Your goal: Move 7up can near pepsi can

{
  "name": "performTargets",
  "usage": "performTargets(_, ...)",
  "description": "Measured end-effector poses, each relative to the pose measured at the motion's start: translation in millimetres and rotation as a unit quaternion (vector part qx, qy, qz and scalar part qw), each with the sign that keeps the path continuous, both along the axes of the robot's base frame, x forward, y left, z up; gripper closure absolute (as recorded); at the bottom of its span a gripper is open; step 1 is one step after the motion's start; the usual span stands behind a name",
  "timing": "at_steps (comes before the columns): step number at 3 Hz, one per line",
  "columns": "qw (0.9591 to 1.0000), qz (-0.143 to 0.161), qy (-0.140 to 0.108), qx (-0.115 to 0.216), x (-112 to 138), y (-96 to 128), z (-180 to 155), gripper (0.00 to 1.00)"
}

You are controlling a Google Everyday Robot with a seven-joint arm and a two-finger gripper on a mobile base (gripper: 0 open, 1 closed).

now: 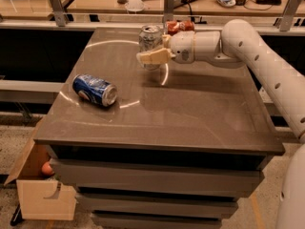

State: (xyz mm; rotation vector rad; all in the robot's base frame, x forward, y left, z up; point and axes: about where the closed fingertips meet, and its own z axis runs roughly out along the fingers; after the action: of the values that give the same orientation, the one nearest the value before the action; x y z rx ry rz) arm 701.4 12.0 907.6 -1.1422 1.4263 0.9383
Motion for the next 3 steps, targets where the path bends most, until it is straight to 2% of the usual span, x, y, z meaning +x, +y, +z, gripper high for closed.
performTargets(1,0.9999,0.015,-0.005,-0.005,-13.6,11.4,9.3,1.0)
performTargets(2,0.9998,0.021,-0.005,-0.002,-42.6,41.1,9.1,1.0)
performTargets(3,0.9996,0.028,0.003,0.001,-58.0,63.8,-1.6,1.0)
